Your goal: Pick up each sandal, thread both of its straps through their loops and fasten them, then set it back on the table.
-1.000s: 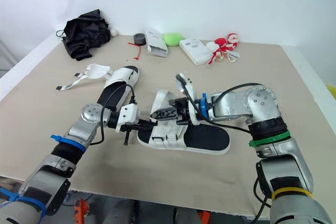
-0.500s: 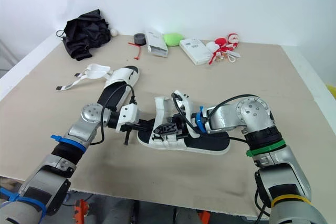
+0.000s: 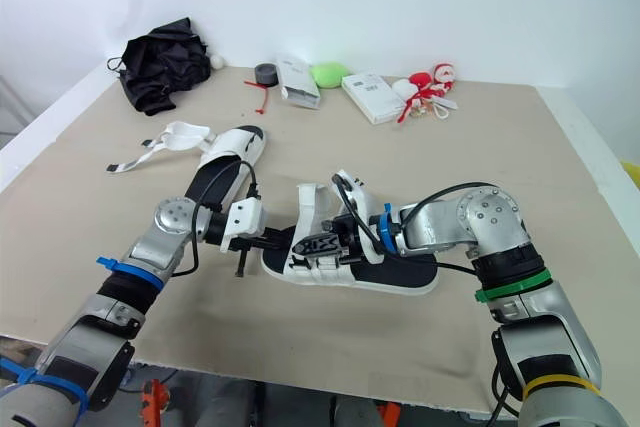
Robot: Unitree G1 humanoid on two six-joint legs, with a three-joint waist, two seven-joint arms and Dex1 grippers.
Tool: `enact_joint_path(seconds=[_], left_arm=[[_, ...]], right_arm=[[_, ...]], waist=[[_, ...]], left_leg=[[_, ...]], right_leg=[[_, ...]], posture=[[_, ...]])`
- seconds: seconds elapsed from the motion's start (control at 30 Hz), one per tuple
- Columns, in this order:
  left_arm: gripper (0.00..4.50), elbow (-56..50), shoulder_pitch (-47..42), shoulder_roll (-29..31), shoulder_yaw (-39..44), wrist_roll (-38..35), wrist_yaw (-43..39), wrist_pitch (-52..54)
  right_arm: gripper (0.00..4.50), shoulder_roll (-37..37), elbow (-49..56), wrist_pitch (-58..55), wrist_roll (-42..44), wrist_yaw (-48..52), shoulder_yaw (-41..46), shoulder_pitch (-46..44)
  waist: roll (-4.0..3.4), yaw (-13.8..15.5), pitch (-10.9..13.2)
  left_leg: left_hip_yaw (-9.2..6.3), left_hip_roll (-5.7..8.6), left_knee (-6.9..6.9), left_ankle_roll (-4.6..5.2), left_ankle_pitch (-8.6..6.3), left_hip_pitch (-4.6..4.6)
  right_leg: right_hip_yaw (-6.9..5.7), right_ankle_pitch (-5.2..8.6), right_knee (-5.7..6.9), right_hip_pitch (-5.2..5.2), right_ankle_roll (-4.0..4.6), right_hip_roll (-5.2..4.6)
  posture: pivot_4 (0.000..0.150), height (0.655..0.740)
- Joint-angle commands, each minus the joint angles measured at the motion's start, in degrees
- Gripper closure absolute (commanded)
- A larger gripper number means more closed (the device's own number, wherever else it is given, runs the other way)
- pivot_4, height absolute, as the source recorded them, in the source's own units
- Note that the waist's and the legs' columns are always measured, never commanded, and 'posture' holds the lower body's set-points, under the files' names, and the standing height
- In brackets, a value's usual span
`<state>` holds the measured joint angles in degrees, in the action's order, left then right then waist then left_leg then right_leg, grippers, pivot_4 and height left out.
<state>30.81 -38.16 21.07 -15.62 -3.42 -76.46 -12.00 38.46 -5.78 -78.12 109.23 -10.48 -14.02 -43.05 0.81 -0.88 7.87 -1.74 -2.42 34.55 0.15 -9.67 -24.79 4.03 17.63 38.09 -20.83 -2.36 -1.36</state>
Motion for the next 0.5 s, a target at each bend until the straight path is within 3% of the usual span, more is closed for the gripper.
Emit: enact_joint_path(seconds=[0.03,0.3,0.5], left_arm=[[4.50,4.1,5.6,-0.3,-6.6,4.7,-1.8,2.8],[4.50,4.1,5.6,-0.2,-6.6,4.6,-2.0,2.9],[4.50,4.0,5.6,-0.2,-6.7,4.7,-2.0,3.0]], right_arm=[[4.47,0.3,2.4,-0.3,1.1,-0.9,-1.7,1.5],[4.47,-0.3,1.0,-1.6,-3.4,-2.0,-3.9,3.2],[4.47,-1.3,-1.6,-4.3,-14.3,2.5,-3.5,1.7]], waist=[[0.00,0.0,0.0],[0.01,0.0,-0.2],[0.17,-0.1,-0.8]], left_leg=[[0.00,0.00,0.00,0.00,0.00,0.00],[0.02,-0.01,-0.01,0.00,0.00,0.05],[0.03,-0.02,-0.06,0.09,-0.06,0.14]], right_leg=[[0.00,0.00,0.00,0.00,0.00,0.00],[0.02,0.01,0.00,0.03,-0.01,0.01],[0.02,0.09,0.00,0.09,0.04,0.02]], posture=[[0.150,0.7322],[0.150,0.7322],[0.150,0.7322]])
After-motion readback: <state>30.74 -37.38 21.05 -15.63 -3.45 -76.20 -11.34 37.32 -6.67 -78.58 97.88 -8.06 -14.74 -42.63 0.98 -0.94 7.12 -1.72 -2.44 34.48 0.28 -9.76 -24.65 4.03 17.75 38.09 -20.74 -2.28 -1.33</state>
